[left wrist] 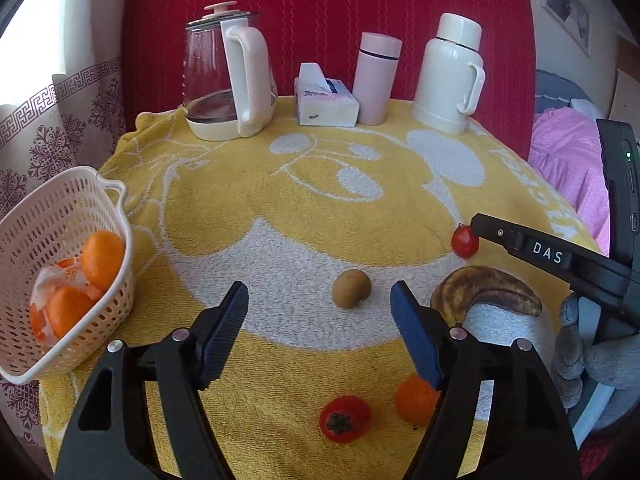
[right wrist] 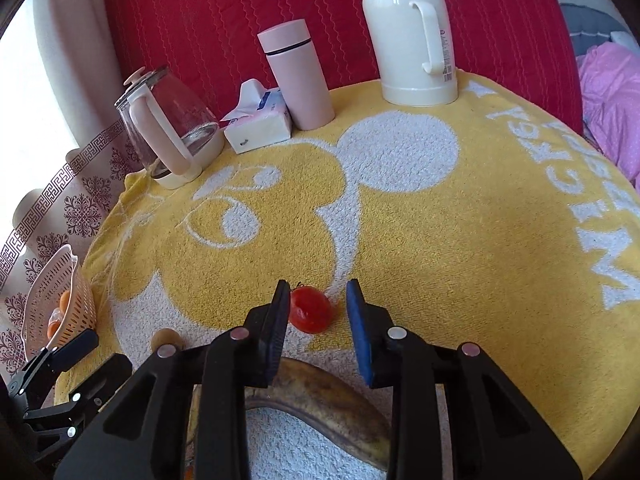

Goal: Organize fruits
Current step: 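Close the right tool around the red tomato, then grasp the brown kiwi with the left tool while the right tool holds the tomato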

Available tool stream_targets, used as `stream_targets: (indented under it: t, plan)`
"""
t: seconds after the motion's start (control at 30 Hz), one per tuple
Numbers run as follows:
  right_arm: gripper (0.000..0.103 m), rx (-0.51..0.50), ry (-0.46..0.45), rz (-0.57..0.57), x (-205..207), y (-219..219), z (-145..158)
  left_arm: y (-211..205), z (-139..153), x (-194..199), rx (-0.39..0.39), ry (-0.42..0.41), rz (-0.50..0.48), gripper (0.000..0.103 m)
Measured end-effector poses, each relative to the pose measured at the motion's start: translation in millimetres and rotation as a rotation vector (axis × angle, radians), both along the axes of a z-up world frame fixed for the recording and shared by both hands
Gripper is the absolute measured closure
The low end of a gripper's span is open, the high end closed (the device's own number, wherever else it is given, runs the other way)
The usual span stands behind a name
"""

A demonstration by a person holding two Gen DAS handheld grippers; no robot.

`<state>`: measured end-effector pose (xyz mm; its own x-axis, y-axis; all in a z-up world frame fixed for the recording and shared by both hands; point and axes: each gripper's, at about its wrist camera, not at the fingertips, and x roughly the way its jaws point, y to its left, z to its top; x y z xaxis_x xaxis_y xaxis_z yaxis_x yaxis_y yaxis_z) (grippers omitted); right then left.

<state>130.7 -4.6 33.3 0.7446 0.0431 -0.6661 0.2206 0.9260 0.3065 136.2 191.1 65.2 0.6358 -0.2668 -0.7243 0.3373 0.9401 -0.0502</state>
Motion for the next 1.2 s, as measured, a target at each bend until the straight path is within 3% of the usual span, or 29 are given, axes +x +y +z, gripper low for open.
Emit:
stream_targets:
  t: [0.07,0.3,0.37,0.47,0.6,0.83,0.97,1.2]
  plan:
    - [0.074,0.008,-0.001,0.002,-1,-1,0,-9,-7,6,-0.008,0.033,-0.027,0.032]
    - [0.074,0.026,-0.006,0.012,-3,0,0,-23,-33,29,0.001,0.123,-0.035,0.058]
    - [0.074,0.025,-0.005,0.016,-3,1,-1,-25,-37,32,0.004,0.113,-0.028,0.062]
    - [0.074,0.023,-0.006,0.018,-3,2,-1,-23,-38,32,-0.001,0.097,-0.018,0.077]
    - [0.074,0.019,-0.012,0.018,-5,3,-1,-15,-35,27,-0.037,0.076,-0.005,0.076]
    - [0.074,0.03,-0.044,0.032,-9,3,4,-12,-11,0,0.007,-0.092,0.021,0.076]
    - [0.074,0.027,-0.081,0.054,-14,8,11,5,6,-9,-0.008,-0.162,0.08,0.076]
    - [0.074,-0.048,-0.127,0.077,-22,23,21,38,26,-4,-0.01,-0.196,0.218,0.076]
